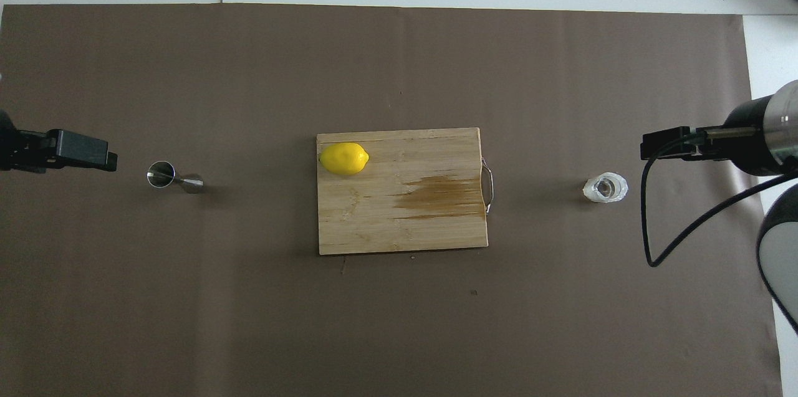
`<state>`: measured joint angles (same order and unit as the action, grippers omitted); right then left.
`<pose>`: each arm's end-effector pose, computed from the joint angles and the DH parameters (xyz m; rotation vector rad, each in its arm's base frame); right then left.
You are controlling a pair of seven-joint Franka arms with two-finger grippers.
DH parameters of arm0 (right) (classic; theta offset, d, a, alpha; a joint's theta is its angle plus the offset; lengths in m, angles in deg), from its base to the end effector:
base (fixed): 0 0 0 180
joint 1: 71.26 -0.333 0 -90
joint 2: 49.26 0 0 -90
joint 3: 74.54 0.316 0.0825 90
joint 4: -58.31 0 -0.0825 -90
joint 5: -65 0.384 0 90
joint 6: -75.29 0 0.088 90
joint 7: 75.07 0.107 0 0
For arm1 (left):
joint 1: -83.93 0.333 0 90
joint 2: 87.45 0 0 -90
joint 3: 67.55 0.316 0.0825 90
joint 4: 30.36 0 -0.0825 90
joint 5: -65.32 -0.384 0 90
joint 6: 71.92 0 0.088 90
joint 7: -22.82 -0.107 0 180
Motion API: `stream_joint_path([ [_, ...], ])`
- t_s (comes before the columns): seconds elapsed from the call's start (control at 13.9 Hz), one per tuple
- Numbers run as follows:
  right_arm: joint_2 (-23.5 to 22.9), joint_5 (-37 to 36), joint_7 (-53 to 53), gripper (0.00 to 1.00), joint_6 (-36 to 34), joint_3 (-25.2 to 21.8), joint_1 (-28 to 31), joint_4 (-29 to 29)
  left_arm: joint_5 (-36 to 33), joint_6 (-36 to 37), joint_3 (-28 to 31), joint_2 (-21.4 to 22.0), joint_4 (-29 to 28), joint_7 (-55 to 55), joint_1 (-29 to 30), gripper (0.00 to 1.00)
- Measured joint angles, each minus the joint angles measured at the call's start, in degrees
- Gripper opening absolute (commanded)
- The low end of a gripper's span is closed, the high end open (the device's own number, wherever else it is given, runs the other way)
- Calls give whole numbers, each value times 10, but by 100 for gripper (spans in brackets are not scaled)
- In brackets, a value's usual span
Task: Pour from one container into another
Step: 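Open the left gripper beside the metal jigger cup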
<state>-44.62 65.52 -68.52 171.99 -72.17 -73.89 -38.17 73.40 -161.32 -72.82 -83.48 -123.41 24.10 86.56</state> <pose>0.5377 0.0488 0.6256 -3.1244 0.0433 -0.1309 0.5304 -0.0415 0.6369 3.0066 -0.0382 0.0010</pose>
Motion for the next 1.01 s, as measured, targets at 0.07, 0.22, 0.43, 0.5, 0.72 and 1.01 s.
stream_joint_path([
  [0.07, 0, 0, 0, 100, 0, 0, 0, 0, 22, -8, 1, 0, -4, 17, 10, 100],
  [0.22, 0, 0, 0, 100, 0, 0, 0, 0, 51, -28, 2, -5, -12, 75, 33, 100],
  [0.43, 0, 0, 0, 100, 0, 0, 0, 0, 81, -59, 2, -28, -15, 186, 47, 100],
  [0.5, 0, 0, 0, 100, 0, 0, 0, 0, 95, -64, 2, -37, -16, 221, 51, 100],
  [0.72, 0, 0, 0, 100, 0, 0, 0, 0, 135, -70, 2, -65, -17, 337, 74, 100],
  [1.01, 0, 0, 0, 100, 0, 0, 0, 0, 186, -72, 3, -109, -27, 499, 112, 100],
])
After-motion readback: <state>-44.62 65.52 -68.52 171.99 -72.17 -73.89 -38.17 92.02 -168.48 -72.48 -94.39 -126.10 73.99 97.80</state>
